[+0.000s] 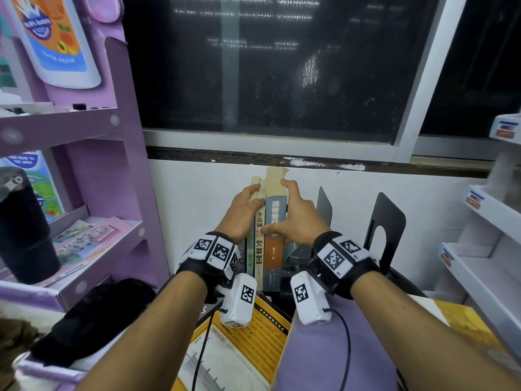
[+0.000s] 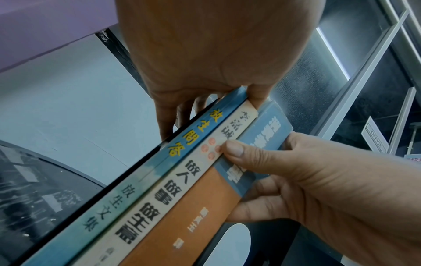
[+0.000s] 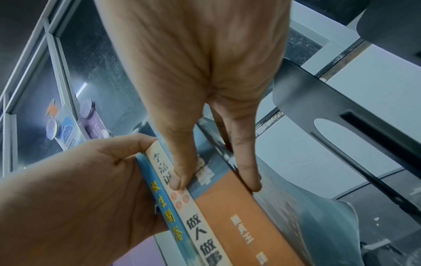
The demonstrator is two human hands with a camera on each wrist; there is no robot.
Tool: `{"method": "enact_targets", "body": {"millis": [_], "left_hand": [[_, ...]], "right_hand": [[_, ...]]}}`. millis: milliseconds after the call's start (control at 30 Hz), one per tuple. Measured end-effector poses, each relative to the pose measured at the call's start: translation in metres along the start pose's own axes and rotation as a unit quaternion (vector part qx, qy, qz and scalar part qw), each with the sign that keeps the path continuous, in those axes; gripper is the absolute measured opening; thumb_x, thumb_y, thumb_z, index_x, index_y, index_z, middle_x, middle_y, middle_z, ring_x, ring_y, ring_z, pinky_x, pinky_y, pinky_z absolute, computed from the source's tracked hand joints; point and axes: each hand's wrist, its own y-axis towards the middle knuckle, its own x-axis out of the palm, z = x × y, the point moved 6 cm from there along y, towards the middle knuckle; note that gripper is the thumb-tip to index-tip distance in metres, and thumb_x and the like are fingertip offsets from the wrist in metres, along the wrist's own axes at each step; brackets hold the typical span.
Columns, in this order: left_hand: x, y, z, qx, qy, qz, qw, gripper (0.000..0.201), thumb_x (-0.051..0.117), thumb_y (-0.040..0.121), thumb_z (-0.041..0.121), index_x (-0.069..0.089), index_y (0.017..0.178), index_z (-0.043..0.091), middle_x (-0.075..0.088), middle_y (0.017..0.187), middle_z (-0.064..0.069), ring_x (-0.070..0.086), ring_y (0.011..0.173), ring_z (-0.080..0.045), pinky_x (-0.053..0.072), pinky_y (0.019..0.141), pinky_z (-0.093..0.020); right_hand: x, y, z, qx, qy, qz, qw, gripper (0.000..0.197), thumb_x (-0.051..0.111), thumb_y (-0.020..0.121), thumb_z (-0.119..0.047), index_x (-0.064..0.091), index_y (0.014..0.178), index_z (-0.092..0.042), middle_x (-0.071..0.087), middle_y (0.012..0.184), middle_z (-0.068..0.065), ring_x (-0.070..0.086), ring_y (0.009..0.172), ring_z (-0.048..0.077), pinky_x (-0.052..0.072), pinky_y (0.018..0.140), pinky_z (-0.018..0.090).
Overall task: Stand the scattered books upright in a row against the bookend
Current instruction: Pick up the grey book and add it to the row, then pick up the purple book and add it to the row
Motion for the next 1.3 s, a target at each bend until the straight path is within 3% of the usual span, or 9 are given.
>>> {"method": "enact_targets", "body": {"millis": [100, 300, 533, 667, 767, 867, 1000, 1100, 1300], "left_hand": [[-0.001, -0.001, 0.000, -0.009, 0.006, -0.005, 1.000, 0.064, 0.044, 0.081, 0.045, 0.036, 0.143, 0.027, 0.046, 0.141, -0.009, 0.053, 0.122, -0.027, 0.046, 0.101, -0.048], [-0.002, -0.006, 0.006, -0.013, 0.003, -0.014, 1.000, 0.047, 0.039, 0.100, 0.022, 0.031, 0.146, 0.020, 0.050, 0.139, -0.011, 0.060, 0.114, -0.026, 0.048, 0.099, -0.047], [-0.003, -0.016, 0.008, -0.015, 0.012, 0.016, 1.000, 0.043, 0.042, 0.097, 0.033, 0.038, 0.140, 0.029, 0.054, 0.134, -0.006, 0.060, 0.112, -0.022, 0.046, 0.100, -0.047], [-0.004, -0.020, 0.006, -0.027, 0.007, 0.025, 0.999, 0.052, 0.045, 0.080, 0.051, 0.043, 0.131, 0.037, 0.058, 0.130, -0.005, 0.061, 0.110, -0.025, 0.047, 0.098, -0.049], [-0.005, -0.026, 0.009, -0.034, 0.011, 0.017, 0.999, 0.043, 0.048, 0.088, 0.044, 0.043, 0.129, 0.035, 0.061, 0.125, -0.007, 0.064, 0.106, -0.026, 0.048, 0.096, -0.051], [-0.007, -0.038, 0.018, -0.033, 0.021, 0.020, 0.999, 0.036, 0.046, 0.098, 0.032, 0.042, 0.133, 0.031, 0.059, 0.127, -0.008, 0.062, 0.105, -0.023, 0.051, 0.092, -0.045], [-0.014, -0.054, 0.024, -0.022, 0.048, 0.049, 0.997, 0.041, 0.049, 0.097, 0.025, 0.041, 0.138, 0.021, 0.054, 0.125, -0.002, 0.055, 0.098, -0.016, 0.042, 0.063, -0.019], [-0.021, -0.065, 0.028, -0.018, 0.056, 0.084, 0.995, 0.037, 0.053, 0.096, 0.018, 0.044, 0.132, 0.015, 0.056, 0.109, -0.002, 0.055, 0.082, -0.010, 0.040, 0.049, -0.011], [-0.021, -0.089, 0.031, -0.050, 0.077, 0.104, 0.990, 0.032, 0.055, 0.093, 0.018, 0.047, 0.124, 0.014, 0.058, 0.089, 0.003, 0.057, 0.081, -0.013, 0.043, 0.066, -0.030]], "right_hand": [[0.000, -0.001, -0.002, 0.000, 0.000, 0.000, 1.000, 0.115, 0.091, 0.062, -0.024, 0.013, 0.145, -0.030, 0.060, 0.112, 0.013, 0.063, 0.100, 0.027, 0.058, 0.078, 0.048], [-0.002, -0.006, -0.006, -0.004, 0.008, -0.004, 1.000, 0.114, 0.089, 0.065, -0.022, 0.012, 0.148, -0.030, 0.062, 0.115, 0.013, 0.063, 0.099, 0.025, 0.058, 0.078, 0.043], [-0.003, -0.013, -0.008, 0.002, 0.009, -0.017, 1.000, 0.115, 0.085, 0.072, -0.025, 0.002, 0.152, -0.033, 0.063, 0.118, 0.010, 0.061, 0.095, 0.020, 0.057, 0.079, 0.036], [-0.004, -0.015, -0.007, 0.016, 0.028, -0.032, 0.999, 0.115, 0.083, 0.074, -0.026, -0.002, 0.152, -0.035, 0.062, 0.125, 0.010, 0.063, 0.105, 0.023, 0.056, 0.086, 0.042], [-0.007, -0.020, -0.009, 0.023, 0.034, -0.048, 0.998, 0.111, 0.079, 0.078, -0.024, -0.003, 0.152, -0.034, 0.058, 0.132, 0.009, 0.063, 0.108, 0.025, 0.055, 0.090, 0.043], [-0.012, -0.028, -0.011, 0.029, 0.030, -0.059, 0.997, 0.105, 0.077, 0.080, -0.023, 0.002, 0.152, -0.033, 0.054, 0.136, 0.009, 0.061, 0.112, 0.026, 0.055, 0.089, 0.043], [-0.025, -0.046, -0.013, 0.034, 0.025, -0.070, 0.997, 0.094, 0.076, 0.082, -0.025, 0.012, 0.151, -0.030, 0.049, 0.143, 0.010, 0.055, 0.123, 0.025, 0.049, 0.099, 0.044], [-0.039, -0.062, -0.007, 0.056, 0.001, -0.088, 0.995, 0.085, 0.073, 0.083, -0.033, 0.020, 0.150, -0.028, 0.045, 0.146, 0.011, 0.054, 0.120, 0.026, 0.055, 0.088, 0.039], [-0.057, -0.098, 0.015, 0.102, -0.047, -0.135, 0.984, 0.064, 0.067, 0.088, -0.039, 0.038, 0.142, -0.021, 0.047, 0.143, 0.008, 0.052, 0.120, 0.023, 0.050, 0.090, 0.034]]}}
